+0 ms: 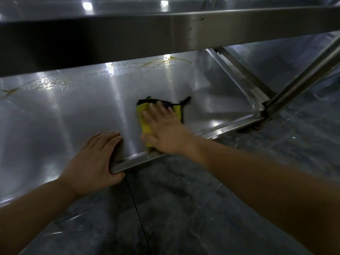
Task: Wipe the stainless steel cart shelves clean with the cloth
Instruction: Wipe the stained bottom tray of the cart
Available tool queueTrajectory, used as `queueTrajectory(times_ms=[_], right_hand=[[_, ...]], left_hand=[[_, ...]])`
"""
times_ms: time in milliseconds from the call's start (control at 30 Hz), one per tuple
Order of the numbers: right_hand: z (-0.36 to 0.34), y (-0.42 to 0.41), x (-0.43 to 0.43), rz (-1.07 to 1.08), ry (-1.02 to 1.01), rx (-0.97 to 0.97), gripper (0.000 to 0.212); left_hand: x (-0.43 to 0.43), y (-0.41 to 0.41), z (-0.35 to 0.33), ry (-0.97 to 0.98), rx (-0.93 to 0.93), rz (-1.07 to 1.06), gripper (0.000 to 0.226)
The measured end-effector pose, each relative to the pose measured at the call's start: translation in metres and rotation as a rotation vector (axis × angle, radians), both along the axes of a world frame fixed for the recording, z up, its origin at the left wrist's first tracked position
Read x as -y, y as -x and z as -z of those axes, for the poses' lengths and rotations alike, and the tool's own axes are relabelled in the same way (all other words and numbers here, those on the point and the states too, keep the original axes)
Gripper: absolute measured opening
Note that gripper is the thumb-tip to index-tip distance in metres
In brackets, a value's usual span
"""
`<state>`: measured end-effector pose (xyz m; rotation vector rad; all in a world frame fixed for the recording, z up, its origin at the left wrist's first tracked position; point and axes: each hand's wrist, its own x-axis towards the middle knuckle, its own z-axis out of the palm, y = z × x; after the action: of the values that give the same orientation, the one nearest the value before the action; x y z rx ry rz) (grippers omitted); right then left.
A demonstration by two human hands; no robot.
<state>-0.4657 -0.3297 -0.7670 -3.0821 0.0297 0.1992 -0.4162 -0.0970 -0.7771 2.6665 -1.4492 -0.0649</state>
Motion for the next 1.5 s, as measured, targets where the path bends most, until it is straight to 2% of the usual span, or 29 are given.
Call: queueTrajectory(times_ms=[133,233,333,433,533,633,733,833,933,1100,1200,1267,1333,1500], right_hand=[[0.008,-0.007,-0.035,-0.209,-0.020,0.028,0.069],[0.008,-0.009,-0.008,-0.222,-0.049,0.051,0.069],[0.002,-0.005,0.047,-0.010,-0.060,0.054,0.080],[-0.001,0.007,0.122,0.271,-0.104,0.086,0.061],[-0.003,0.021,0.186,0.508,-0.056,0.078,0.057],[-0.004,0.029,0.212,0.631,-0.026,0.038,0.057],[-0.006,0.021,0.201,0.683,-0.038,0.023,0.059],[0.001,-0.002,0.163,0.543,0.007,0.018,0.063],[0.005,-0.033,0.102,0.298,0.026,0.011,0.078],[0.003,-0.063,-0.013,-0.056,-0.073,0.041,0.063],[0.010,-0.071,-0.012,-0.137,-0.075,0.043,0.061],[0.008,-0.076,0.017,-0.080,-0.052,0.059,0.064],[0.006,-0.077,0.058,0.077,-0.048,0.071,0.071],[-0.002,-0.055,0.179,0.477,-0.057,0.058,0.058]], left_hand=[[-0.003,0.000,0.001,-0.001,0.037,-0.045,0.099],[-0.003,0.001,-0.001,-0.021,0.063,-0.032,0.103],[-0.002,-0.001,-0.005,-0.042,0.072,-0.009,0.104],[0.006,-0.004,-0.007,-0.013,0.108,-0.027,0.095],[0.021,-0.013,0.000,0.050,0.089,-0.148,0.101],[0.030,-0.016,0.008,0.016,0.074,-0.185,0.103],[0.033,-0.016,0.010,-0.002,0.074,-0.197,0.098],[0.033,-0.015,0.009,-0.003,0.059,-0.215,0.094],[0.032,-0.017,0.011,-0.024,0.050,-0.217,0.095],[0.030,-0.018,0.008,-0.023,0.023,-0.209,0.099],[0.026,-0.017,0.006,-0.006,0.003,-0.207,0.098],[0.026,-0.016,0.005,-0.022,0.007,-0.202,0.096],[0.025,-0.017,0.005,-0.036,-0.003,-0.202,0.095],[0.026,-0.016,0.002,-0.064,-0.019,-0.208,0.096]])
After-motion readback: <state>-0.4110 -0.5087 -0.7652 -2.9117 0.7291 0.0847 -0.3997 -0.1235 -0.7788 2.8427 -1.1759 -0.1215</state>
